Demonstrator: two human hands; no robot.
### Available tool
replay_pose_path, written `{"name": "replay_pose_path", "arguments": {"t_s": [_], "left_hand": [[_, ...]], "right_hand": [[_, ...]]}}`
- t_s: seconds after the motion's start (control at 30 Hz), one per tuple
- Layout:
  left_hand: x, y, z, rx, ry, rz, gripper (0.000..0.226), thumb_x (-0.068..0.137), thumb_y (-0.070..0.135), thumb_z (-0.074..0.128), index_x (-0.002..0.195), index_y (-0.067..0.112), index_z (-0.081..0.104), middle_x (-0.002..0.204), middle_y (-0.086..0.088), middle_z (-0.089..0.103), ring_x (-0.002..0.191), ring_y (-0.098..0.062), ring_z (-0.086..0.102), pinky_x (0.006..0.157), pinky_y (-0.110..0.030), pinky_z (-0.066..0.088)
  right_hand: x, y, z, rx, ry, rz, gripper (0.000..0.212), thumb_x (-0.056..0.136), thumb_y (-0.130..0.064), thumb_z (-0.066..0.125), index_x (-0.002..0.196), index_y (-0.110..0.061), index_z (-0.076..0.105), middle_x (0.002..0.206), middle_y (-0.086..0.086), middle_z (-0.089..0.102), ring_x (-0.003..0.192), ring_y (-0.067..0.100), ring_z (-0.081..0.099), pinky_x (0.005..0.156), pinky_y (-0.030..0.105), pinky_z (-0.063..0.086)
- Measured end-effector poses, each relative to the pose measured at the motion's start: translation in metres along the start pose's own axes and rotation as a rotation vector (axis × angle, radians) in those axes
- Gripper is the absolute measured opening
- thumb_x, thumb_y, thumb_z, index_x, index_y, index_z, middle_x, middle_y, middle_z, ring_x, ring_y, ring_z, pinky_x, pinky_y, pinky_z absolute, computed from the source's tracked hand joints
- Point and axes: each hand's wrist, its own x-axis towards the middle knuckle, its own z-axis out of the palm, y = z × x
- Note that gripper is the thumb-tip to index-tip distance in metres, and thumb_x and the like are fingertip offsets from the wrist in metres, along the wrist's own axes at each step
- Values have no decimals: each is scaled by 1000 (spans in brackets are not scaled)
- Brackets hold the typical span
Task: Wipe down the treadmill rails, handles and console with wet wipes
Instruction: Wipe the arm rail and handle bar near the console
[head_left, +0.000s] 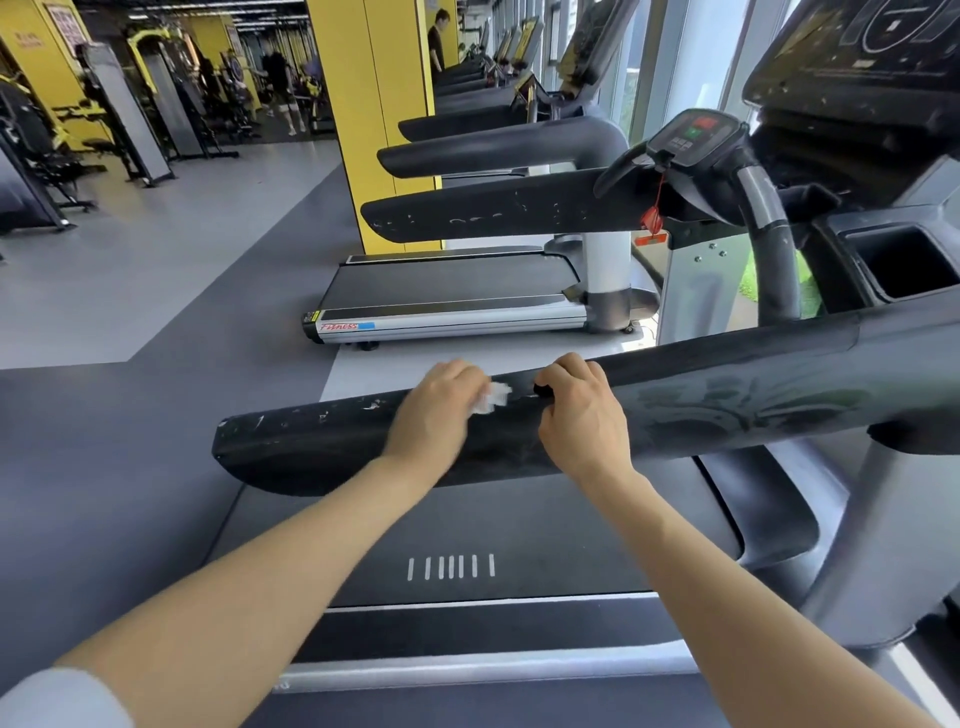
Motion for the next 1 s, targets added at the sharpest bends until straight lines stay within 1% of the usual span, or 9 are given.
{"name": "replay_pose_path", "arguments": {"t_s": [0.1, 0.2, 0.33, 0.4, 0.57, 0.67, 0.83, 0.9, 1.0], "left_hand": [[14, 25, 10, -65, -50, 39, 8, 92, 4, 52, 94, 7, 58, 97, -5, 56, 93, -21, 48, 69, -32, 40], [6, 0, 0, -20, -63, 70, 13, 90, -1, 53, 97, 7, 59, 99, -6, 58, 94, -25, 51, 70, -38, 43], [-6, -39, -19, 1, -35, -128, 12, 92, 1, 51, 95, 7, 61, 99, -6, 59, 93, -26, 51, 68, -31, 33], [5, -28, -15, -24, -35, -176, 12, 93, 1, 50, 93, 7, 61, 96, -6, 58, 92, -27, 51, 68, -34, 37], [38, 25, 15, -75, -86, -101, 22, 90, -6, 47, 88, 16, 53, 92, 2, 50, 86, -17, 49, 68, -30, 39], [29, 6, 5, -9, -93, -78, 21, 89, -7, 47, 96, 12, 54, 94, 1, 50, 87, -17, 47, 68, -31, 39], [1, -47, -28, 100, -104, -299, 11, 95, 3, 46, 94, 8, 56, 90, 1, 46, 86, -22, 46, 65, -29, 29], [7, -36, -24, 88, -86, -335, 12, 93, 1, 47, 91, 11, 55, 90, 0, 47, 84, -21, 47, 65, -28, 30], [25, 0, -4, 11, -92, -245, 22, 90, -4, 47, 82, 17, 50, 87, 3, 47, 83, -20, 47, 65, -27, 32]], "right_hand": [[0, 0, -2, 4, -12, -8, 30, 81, 7, 48, 104, -6, 62, 108, 1, 53, 101, 21, 43, 57, 30, 33], [0, 2, -3, 21, 4, -17, 36, 78, 10, 48, 105, -7, 63, 107, 1, 54, 100, 21, 44, 55, 29, 33], [-1, 4, -2, 20, -13, -25, 40, 77, 12, 48, 108, -8, 63, 108, 0, 54, 101, 20, 44, 55, 28, 32], [-1, 4, -3, 26, -9, -24, 40, 77, 12, 47, 108, -8, 63, 108, 0, 54, 101, 21, 44, 55, 28, 32], [0, 4, -5, 18, -35, -40, 35, 78, 8, 49, 106, -7, 63, 109, 2, 53, 102, 22, 44, 55, 30, 34], [3, 4, -5, 15, -35, -27, 34, 78, 9, 48, 104, -7, 63, 107, 1, 53, 99, 21, 44, 55, 30, 36], [6, -2, -3, 0, -62, -29, 31, 82, 6, 46, 104, -8, 62, 107, 0, 53, 100, 20, 44, 58, 30, 38], [7, -7, 0, 16, -73, -51, 32, 83, 5, 46, 106, -8, 62, 108, 0, 53, 101, 20, 44, 60, 29, 37], [6, -16, 7, 49, -71, -106, 33, 82, 4, 47, 107, -8, 64, 107, 2, 54, 100, 22, 46, 61, 29, 34]]}}
